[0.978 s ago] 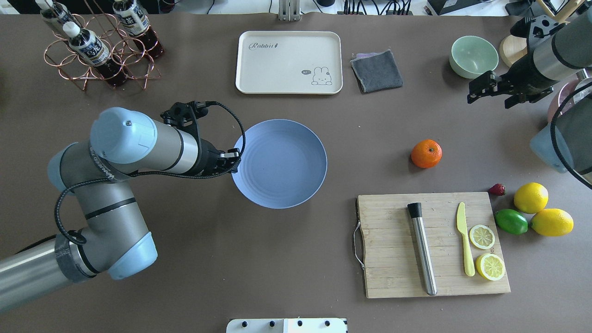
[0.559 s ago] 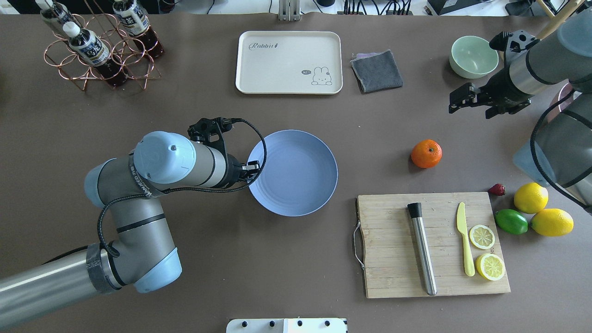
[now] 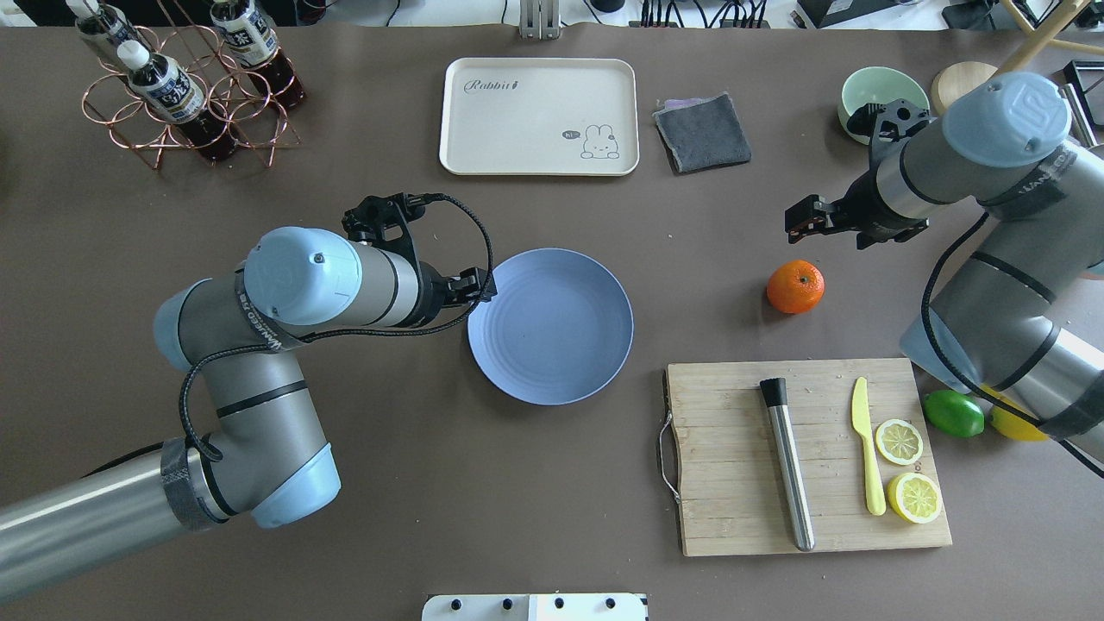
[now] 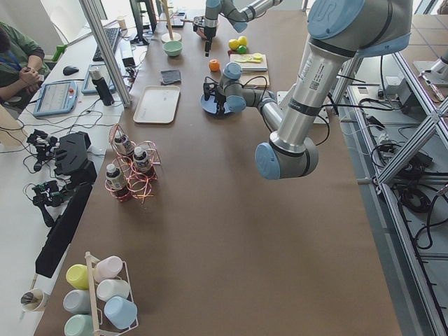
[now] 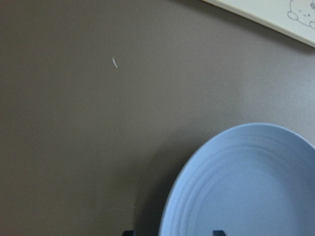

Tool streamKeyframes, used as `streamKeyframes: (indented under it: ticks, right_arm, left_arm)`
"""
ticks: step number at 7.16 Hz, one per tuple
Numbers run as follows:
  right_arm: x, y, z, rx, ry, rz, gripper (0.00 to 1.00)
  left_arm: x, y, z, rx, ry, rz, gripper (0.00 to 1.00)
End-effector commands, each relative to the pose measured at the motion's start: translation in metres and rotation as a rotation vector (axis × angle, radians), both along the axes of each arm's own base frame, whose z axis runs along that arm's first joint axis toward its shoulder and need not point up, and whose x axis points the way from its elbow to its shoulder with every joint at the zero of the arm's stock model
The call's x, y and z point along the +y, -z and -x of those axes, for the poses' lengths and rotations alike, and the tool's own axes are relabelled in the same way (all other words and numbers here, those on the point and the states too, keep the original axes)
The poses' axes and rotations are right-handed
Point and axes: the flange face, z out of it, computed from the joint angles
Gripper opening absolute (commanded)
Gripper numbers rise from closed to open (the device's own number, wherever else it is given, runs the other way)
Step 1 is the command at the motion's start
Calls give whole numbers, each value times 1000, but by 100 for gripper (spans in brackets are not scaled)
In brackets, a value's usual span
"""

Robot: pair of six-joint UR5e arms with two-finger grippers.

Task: Pick orange to plate
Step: 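Hold the left gripper beside the blue plate while the right gripper reaches toward the orange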

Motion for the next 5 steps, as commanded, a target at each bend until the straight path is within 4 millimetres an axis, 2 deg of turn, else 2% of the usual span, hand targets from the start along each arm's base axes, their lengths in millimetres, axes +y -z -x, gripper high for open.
streamKeyframes:
  ticks: [1, 5]
  right_arm:
    - [-1, -10, 34, 50, 2, -7, 100]
    - [8, -33, 57, 84, 36, 23, 100]
  left_arm:
    - [-8, 1, 7, 0, 13, -3, 98]
    - [-12, 4, 11, 5, 20, -8, 98]
